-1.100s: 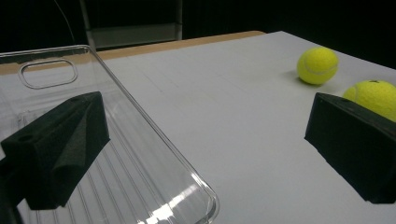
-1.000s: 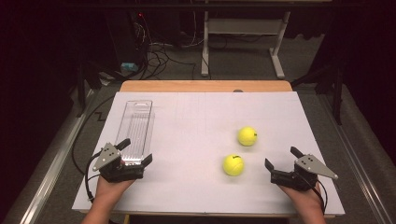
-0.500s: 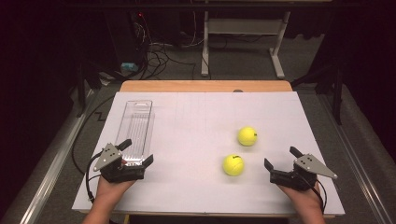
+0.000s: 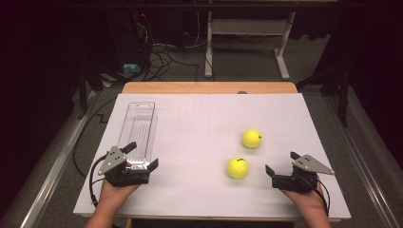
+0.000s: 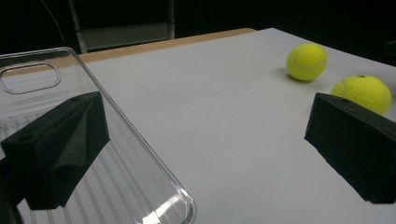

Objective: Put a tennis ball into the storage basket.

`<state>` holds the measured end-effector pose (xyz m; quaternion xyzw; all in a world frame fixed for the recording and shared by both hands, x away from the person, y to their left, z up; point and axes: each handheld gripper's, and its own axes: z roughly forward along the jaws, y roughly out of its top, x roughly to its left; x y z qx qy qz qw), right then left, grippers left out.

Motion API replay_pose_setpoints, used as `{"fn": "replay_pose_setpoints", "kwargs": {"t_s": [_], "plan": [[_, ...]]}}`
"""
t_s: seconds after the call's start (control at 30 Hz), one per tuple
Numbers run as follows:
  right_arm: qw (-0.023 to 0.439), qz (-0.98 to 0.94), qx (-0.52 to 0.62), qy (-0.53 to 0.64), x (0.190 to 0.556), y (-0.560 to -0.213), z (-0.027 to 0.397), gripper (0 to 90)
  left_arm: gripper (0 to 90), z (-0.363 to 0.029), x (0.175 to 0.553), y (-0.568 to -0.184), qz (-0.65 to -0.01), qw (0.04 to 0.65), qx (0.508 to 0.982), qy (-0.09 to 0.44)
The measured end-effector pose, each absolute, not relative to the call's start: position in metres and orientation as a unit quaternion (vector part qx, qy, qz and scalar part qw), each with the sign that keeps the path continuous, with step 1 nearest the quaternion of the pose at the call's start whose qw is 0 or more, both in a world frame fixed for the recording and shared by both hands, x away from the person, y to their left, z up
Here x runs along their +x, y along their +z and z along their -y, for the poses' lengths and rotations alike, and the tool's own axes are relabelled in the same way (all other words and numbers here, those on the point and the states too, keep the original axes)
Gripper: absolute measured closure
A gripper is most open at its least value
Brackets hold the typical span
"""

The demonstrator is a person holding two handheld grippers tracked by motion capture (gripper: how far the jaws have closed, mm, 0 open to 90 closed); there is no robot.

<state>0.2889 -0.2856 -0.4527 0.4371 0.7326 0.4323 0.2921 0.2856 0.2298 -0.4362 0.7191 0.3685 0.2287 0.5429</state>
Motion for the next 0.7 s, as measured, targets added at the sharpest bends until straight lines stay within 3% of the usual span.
{"fn": "replay_pose_setpoints", "kwargs": {"t_s": [0.7], "plan": [[0.222, -0.788, 0.406, 0.407, 0.292, -0.461, 0.268, 0.0, 0.6, -0.222, 0.283, -0.436, -0.354, 0.541, 0.727, 0.231]]}}
